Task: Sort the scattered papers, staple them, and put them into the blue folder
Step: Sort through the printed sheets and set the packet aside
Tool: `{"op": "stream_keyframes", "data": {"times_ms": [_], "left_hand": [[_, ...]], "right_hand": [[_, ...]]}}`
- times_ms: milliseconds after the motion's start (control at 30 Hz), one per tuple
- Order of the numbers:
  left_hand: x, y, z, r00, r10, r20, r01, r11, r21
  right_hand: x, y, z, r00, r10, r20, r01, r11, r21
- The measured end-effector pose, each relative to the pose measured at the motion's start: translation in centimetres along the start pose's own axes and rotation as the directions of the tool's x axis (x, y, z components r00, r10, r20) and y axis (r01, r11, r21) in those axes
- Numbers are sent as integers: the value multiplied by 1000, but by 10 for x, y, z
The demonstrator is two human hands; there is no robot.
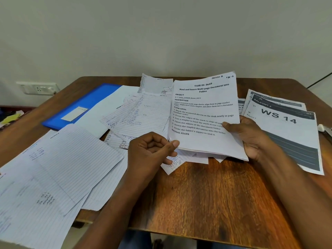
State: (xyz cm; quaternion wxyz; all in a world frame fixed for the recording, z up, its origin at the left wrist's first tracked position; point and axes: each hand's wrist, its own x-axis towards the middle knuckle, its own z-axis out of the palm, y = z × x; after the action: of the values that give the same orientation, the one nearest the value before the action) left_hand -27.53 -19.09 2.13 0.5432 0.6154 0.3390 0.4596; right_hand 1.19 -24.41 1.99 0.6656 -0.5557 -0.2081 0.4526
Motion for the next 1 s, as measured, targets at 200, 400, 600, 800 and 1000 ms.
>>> {"op": "stream_keyframes", "data": {"times_ms": [200,400,600,800,1000], "left_hand": [[4,-3,5,995,-75,-67,72,996,-48],[6,-5,2,992,-116,-47,113,991,-66],[6,-4,-4,994,-104,39,107,990,-96],[10,-7,-9,975,-205,82,216,962,-167],[17,-2,-22,937,-277,210,297,953,-66]], "right_hand": [[0,0,-1,1000,-8,3,8,1000,3],[-2,0,1,1000,-21,0,21,1000,7],[-3,-2,0,1000,-12,-9,13,1000,27],[-8,-9,1,996,-88,-16,88,996,15],[-6,-10,0,993,-109,33,109,994,8]]}}
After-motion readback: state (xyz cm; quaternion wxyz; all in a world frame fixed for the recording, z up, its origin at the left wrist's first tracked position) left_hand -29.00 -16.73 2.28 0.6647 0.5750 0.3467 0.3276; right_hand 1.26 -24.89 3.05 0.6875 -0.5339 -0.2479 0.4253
